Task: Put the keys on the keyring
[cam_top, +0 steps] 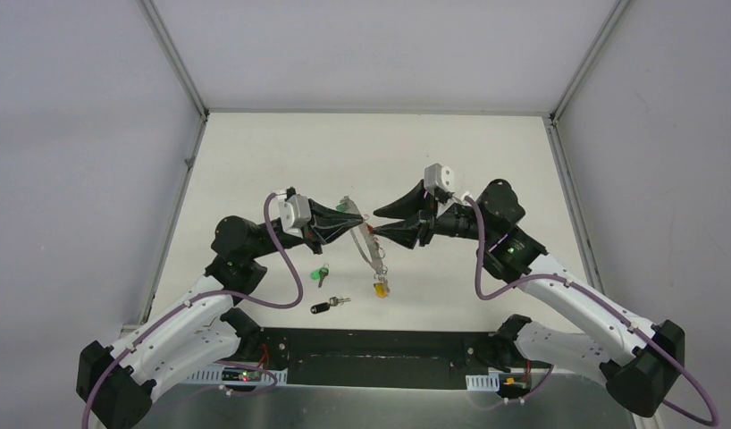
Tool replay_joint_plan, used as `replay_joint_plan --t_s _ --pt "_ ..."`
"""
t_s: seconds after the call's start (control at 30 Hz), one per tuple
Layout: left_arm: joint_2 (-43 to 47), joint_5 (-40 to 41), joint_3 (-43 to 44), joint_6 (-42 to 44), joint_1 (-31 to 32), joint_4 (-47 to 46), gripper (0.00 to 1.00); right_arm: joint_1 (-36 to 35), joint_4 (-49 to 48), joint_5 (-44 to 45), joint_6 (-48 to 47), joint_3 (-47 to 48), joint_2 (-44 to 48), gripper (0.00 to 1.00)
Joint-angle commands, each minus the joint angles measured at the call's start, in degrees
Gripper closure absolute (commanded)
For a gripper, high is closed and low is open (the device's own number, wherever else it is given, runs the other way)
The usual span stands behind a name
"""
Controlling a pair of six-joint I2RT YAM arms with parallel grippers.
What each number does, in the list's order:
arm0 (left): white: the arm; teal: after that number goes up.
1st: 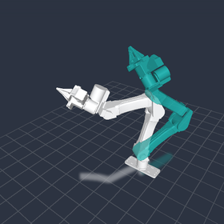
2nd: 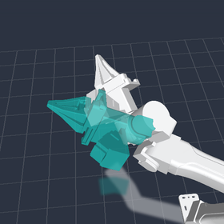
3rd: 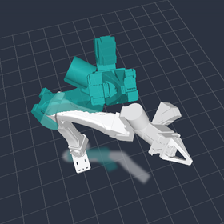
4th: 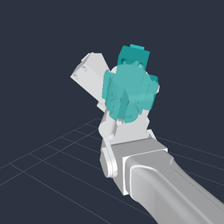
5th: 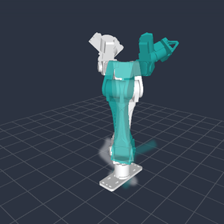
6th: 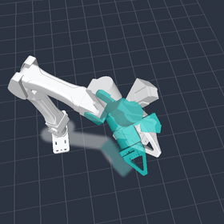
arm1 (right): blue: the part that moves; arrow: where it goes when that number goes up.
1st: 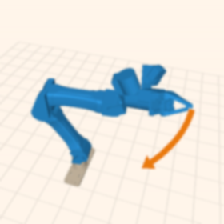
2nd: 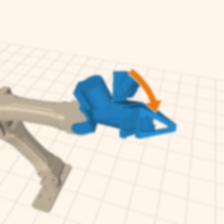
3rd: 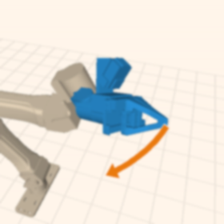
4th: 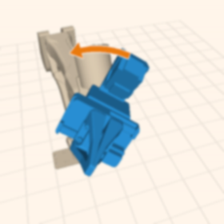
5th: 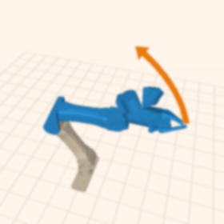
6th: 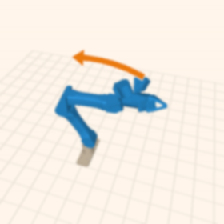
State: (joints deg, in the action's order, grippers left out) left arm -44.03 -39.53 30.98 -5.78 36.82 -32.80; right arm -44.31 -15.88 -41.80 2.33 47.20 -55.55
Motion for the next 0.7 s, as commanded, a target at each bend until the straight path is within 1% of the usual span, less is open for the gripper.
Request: replay_joint_plan --t_s 0.0,0.2,0.33,0.4,0.53,0.57,0.67 --pt "0.09 -1.55 0.83 -1.85 0.62 -6.49 1.0 0.12 -4.35 0.73 1.47 1.04 -1.27 0.58" --pt "-0.13 -2.17 0.83 -2.54 0.62 -6.75 1.0 0.11 -4.26 1.71 2.65 1.45 -3.16 0.54" --pt "-0.34 -2.37 0.83 -2.95 0.62 -6.82 1.0 0.13 -5.19 1.61 3.28 1.3 -4.36 0.54" --pt "-0.5 -2.53 0.92 -3.13 0.62 -6.84 1.0 0.1 -5.8 1.42 3.77 1.41 -4.94 0.56" --pt "-0.68 -2.81 1.09 -3.43 0.62 -6.84 1.0 0.16 -8.16 0.27 4.93 1.23 -5.56 0.68" --pt "-0.78 -2.83 1.16 -3.49 0.62 -6.84 1.0 0.13 -8.46 -0.03 5.06 1.23 -5.69 0.72" --pt "-0.89 -2.85 1.27 -3.58 0.62 -6.72 1.0 0.12 -8.69 -0.13 5.33 1.27 -5.84 0.91"
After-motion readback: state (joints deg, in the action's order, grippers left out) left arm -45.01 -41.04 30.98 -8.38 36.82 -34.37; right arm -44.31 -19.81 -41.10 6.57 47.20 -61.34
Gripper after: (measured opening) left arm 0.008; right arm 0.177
